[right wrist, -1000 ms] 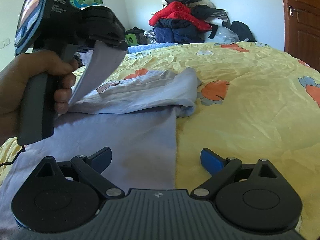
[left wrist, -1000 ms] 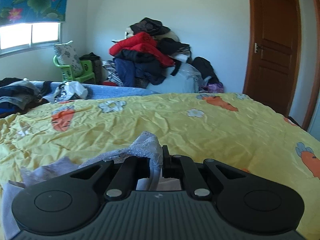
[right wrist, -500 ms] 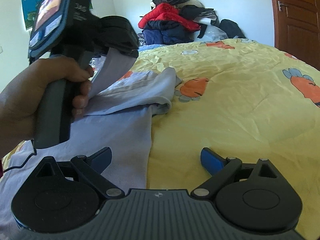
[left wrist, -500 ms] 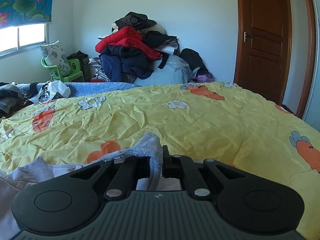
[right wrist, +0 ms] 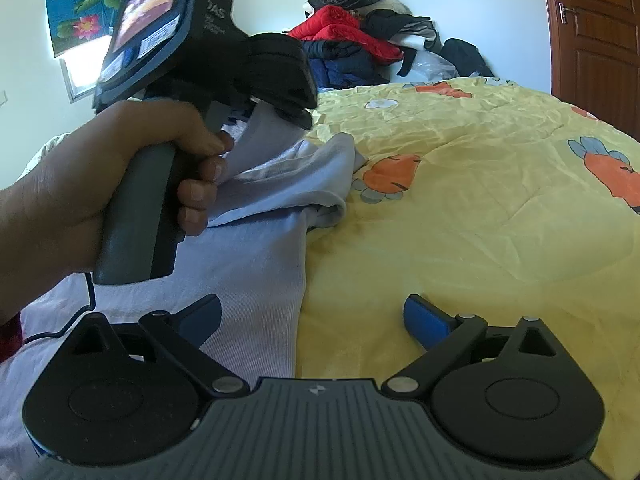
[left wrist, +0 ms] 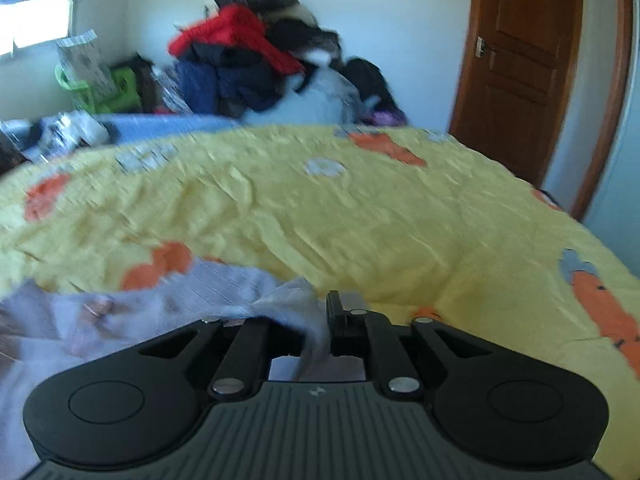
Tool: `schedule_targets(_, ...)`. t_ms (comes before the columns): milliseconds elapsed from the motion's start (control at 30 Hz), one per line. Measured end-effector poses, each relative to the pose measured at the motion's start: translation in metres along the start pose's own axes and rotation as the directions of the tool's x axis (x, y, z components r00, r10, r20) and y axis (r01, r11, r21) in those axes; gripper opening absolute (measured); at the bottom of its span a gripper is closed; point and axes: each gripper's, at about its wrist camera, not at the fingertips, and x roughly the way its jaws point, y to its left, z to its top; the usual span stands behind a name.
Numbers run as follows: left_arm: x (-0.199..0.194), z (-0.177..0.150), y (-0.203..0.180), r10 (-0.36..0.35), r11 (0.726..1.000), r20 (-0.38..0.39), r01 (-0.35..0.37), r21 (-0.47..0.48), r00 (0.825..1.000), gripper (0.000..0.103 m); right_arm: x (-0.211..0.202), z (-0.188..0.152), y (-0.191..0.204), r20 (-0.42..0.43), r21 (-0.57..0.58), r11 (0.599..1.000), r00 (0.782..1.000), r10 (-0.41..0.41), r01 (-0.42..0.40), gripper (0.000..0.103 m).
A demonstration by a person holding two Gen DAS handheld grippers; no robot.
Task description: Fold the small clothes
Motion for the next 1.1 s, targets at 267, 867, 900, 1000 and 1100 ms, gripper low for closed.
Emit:
schedule_targets(267, -0.017, 0.003, -0.003, -0.073, 0.997, 0.079, 0.075, -0.021, 0.994, 0.081, 0.001, -0.001, 0.0, -0.001, -0.005, 1.0, 1.0, -0.004, 0.004, 0.099)
schedule_targets(867, -0.105, -0.036, 0.123, 0.299, 0.954, 0.15, -0.3, -0.015, 0.942, 0.083, 0.009, 0.056, -0.007, 0.053, -0.007, 0.99, 0.988, 0.144, -0.144, 0.091)
schedule_targets(900, -0.106, -0.04, 0.128, 0.313, 0.949, 0.14, -0.316, -0.003, 0.939, 0.083, 0.018, 0.064, -0.004, 0.041, -0.005, 0.979, 0.978, 0.203, -0.203, 0.09)
schedule_targets(1000, -0.102, -0.052, 0.14, 0.363, 0.928, 0.109, -0.369, 0.04, 0.925, 0.083, 0.054, 0.083, 0.005, -0.029, 0.006, 0.951, 0.951, 0.308, -0.308, 0.089)
schedule_targets(1100, -0.092, -0.062, 0.156, 0.404, 0.911, 0.054, -0.407, 0.065, 0.913, 0.083, 0.091, 0.098, 0.005, -0.087, 0.024, 0.961, 0.957, 0.276, -0.274, 0.085)
